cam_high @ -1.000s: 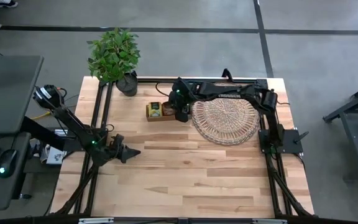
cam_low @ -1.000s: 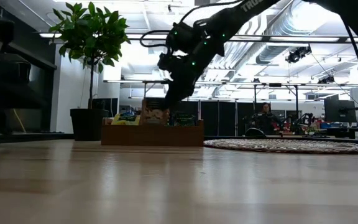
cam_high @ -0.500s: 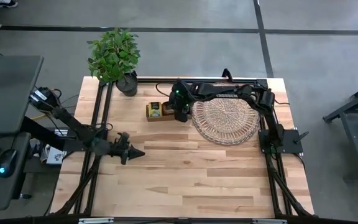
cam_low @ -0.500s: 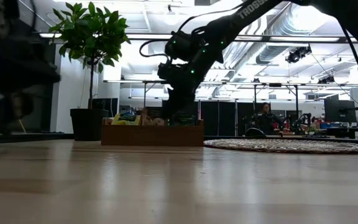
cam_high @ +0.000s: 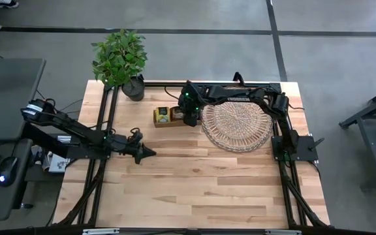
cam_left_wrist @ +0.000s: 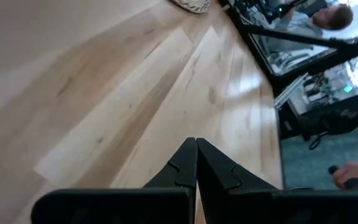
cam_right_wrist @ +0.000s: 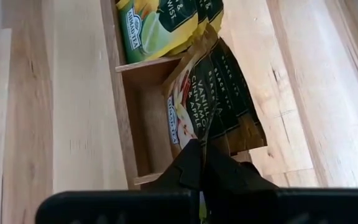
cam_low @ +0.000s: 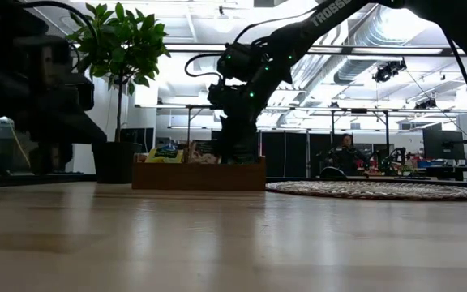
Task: Pick & Place Tea
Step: Put the brown tea bag into the middle section of the wooden organizer, then return to Home Position
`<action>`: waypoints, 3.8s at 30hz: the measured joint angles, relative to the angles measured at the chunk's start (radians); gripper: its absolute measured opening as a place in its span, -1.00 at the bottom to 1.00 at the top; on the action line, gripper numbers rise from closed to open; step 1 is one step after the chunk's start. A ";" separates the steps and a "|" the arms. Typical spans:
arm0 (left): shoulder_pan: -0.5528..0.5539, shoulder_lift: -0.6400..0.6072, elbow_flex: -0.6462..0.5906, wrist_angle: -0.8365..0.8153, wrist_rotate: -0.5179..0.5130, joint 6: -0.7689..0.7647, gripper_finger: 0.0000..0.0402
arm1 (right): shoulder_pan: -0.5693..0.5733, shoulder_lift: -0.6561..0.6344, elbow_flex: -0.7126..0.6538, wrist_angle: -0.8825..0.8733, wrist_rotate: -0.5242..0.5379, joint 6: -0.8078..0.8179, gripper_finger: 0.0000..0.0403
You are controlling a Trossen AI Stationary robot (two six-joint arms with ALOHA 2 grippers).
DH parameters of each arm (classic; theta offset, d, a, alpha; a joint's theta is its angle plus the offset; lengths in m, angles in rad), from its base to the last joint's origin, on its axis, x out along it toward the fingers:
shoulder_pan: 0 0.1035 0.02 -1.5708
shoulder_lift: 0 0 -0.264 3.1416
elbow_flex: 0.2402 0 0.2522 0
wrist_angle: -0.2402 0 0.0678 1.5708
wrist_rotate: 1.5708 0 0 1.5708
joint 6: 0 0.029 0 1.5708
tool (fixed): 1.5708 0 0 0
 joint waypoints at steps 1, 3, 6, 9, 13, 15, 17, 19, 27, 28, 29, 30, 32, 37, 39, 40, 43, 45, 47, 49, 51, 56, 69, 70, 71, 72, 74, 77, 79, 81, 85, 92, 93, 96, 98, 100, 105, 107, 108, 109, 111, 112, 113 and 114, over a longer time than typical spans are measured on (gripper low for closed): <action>0.003 0.000 0.000 0.001 0.004 0.024 -1.00 | 0.000 0.000 0.000 0.000 -0.001 0.001 -1.00; 0.011 0.000 0.000 0.003 0.013 0.057 -1.00 | 0.000 0.000 0.000 0.000 -0.001 0.001 -1.00; 0.018 0.000 0.000 0.002 0.017 0.084 -1.00 | 0.000 0.000 0.000 0.000 -0.001 0.007 -1.00; 0.018 -0.006 -0.005 0.008 0.016 0.113 -1.00 | 0.000 0.000 0.000 0.000 -0.005 0.016 -1.00; 0.018 -0.048 -0.005 0.019 -0.008 0.163 -1.00 | 0.000 0.000 -0.001 -0.001 -0.006 0.016 -1.00; 0.018 -0.074 -0.005 0.018 -0.028 0.197 -1.00 | 0.000 0.000 -0.001 -0.001 -0.009 0.016 -1.00; 0.018 -0.109 -0.005 0.010 -0.053 0.228 -1.00 | 0.000 0.000 -0.001 -0.001 -0.010 0.016 -1.00; 0.018 -0.142 -0.005 -0.025 -0.067 0.243 -1.00 | 0.001 0.000 -0.001 -0.001 -0.010 0.019 -1.00; 0.018 -0.282 -0.005 -0.153 -0.097 0.299 -1.00 | 0.001 0.000 -0.001 -0.001 -0.016 0.019 -1.00; 0.018 -0.303 -0.005 -0.171 -0.107 0.303 -1.00 | 0.001 0.000 -0.001 -0.001 -0.019 0.019 -1.00; 0.018 -0.324 -0.005 -0.202 -0.114 0.309 -1.00 | 0.001 0.000 -0.001 -0.001 -0.024 0.019 -1.00; 0.018 -0.348 -0.005 -0.232 -0.118 0.315 -1.00 | 0.001 0.000 -0.001 -0.001 -0.028 0.019 -1.00; 0.018 -0.400 -0.005 -0.286 -0.126 0.322 -1.00 | 0.001 0.000 -0.001 -0.001 -0.031 0.018 -1.00; 0.018 -0.563 -0.005 -0.439 -0.158 0.371 -1.00 | 0.001 0.000 -0.001 -0.002 -0.032 0.016 -1.00; 0.018 -0.642 -0.005 -0.510 -0.182 0.399 -1.00 | 0.001 0.000 -0.001 -0.002 -0.032 0.016 -1.00; 0.018 -0.680 -0.005 -0.547 -0.198 0.409 -1.00 | 0.001 0.000 -0.001 -0.002 -0.032 0.016 -1.00; 0.018 -0.783 -0.005 -0.589 -0.221 0.463 -1.00 | 0.001 0.000 -0.001 -0.006 -0.033 0.017 -1.00; 0.018 -0.836 -0.005 -0.588 -0.222 0.508 -1.00 | 0.001 0.000 -0.001 -0.008 -0.035 0.017 -1.00; 0.018 -0.875 -0.005 -0.590 -0.222 0.547 -1.00 | 0.001 0.000 -0.001 -0.008 -0.051 0.018 -1.00; 0.018 -0.903 -0.005 -0.590 -0.221 0.580 -1.00 | 0.001 0.000 -0.001 -0.008 -0.057 0.017 -1.00; 0.018 -0.921 -0.005 -0.590 -0.213 0.599 -1.00 | 0.001 0.000 -0.001 -0.008 -0.064 0.018 -1.00; 0.018 -0.938 -0.005 -0.595 -0.140 0.609 -1.00 | -0.005 0.000 -0.001 -0.008 -0.084 0.014 -1.00; 0.018 -0.938 -0.005 -0.598 -0.114 0.605 -1.00 | -0.006 -0.001 0.003 -0.003 -0.072 -0.018 -0.46; 0.018 -0.938 -0.005 -0.599 -0.114 0.605 -1.00 | -0.006 -0.001 0.009 -0.006 -0.078 -0.010 -0.39; 0.018 -0.938 -0.005 -0.599 -0.114 0.605 -1.00 | -0.006 -0.001 0.018 -0.010 -0.086 -0.008 -0.32; 0.018 -0.938 -0.005 -0.599 -0.114 0.605 -1.00 | -0.007 -0.003 0.029 -0.013 -0.093 -0.007 -0.26; 0.018 -0.938 -0.005 -0.599 -0.114 0.605 -1.00 | -0.007 -0.015 0.051 -0.039 -0.096 -0.008 -0.16; 0.018 -0.937 -0.005 -0.600 -0.114 0.603 -1.00 | -0.007 -0.056 0.066 -0.064 -0.096 -0.012 -0.09; 0.018 -0.937 -0.005 -0.600 -0.113 0.603 -1.00 | -0.007 -0.091 0.066 -0.084 -0.097 -0.013 -0.09; 0.018 -0.936 -0.005 -0.600 -0.114 0.603 -1.00 | -0.010 -0.127 0.066 -0.119 -0.100 -0.017 -0.12; 0.018 -0.934 -0.005 -0.600 -0.115 0.604 -1.00 | -0.014 -0.197 0.066 -0.205 -0.138 -0.033 -0.30; 0.018 -0.934 -0.005 -0.599 -0.117 0.606 -1.00 | -0.013 -0.268 0.065 -0.335 -0.235 -0.087 -0.84; 0.018 -0.934 -0.005 -0.599 -0.118 0.608 -1.00 | -0.013 -0.273 0.065 -0.353 -0.249 -0.099 -0.92; 0.018 -0.934 -0.005 -0.599 -0.123 0.626 -1.00 | -0.013 -0.285 0.065 -0.396 -0.261 -0.109 -0.94; 0.018 -0.934 -0.005 -0.599 -0.137 0.640 -1.00 | -0.013 -0.294 0.061 -0.405 -0.273 -0.108 -0.95; 0.018 -0.934 -0.005 -0.597 -0.148 0.653 -1.00 | -0.011 -0.328 0.020 -0.360 -0.297 -0.097 -0.98; 0.064 -0.934 -0.005 -0.596 -0.141 0.655 -1.00 | -0.010 -0.518 -0.259 -0.039 -0.312 0.064 -0.99; 0.109 -0.934 -0.005 -0.598 -0.108 0.655 -1.00 | -0.004 -0.615 -0.399 0.122 -0.291 0.153 -0.99; 0.135 -0.934 -0.005 -0.601 -0.078 0.654 -1.00 | 0.001 -0.668 -0.468 0.199 -0.279 0.196 -0.99; 0.164 -0.934 -0.005 -0.605 -0.040 0.654 -1.00 | 0.010 -0.718 -0.536 0.272 -0.260 0.233 -0.99; 0.221 -0.934 -0.005 -0.614 0.038 0.643 -1.00 | 0.030 -0.810 -0.658 0.414 -0.214 0.306 -0.99; 0.251 -0.934 -0.005 -0.618 0.072 0.635 -1.00 | 0.038 -0.854 -0.717 0.471 -0.198 0.336 -0.99; 0.281 -0.934 -0.005 -0.619 0.103 0.631 -1.00 | 0.046 -0.897 -0.778 0.521 -0.183 0.365 -1.00; 0.312 -0.934 -0.005 -0.614 0.122 0.628 -1.00 | 0.051 -0.939 -0.836 0.568 -0.172 0.395 -1.00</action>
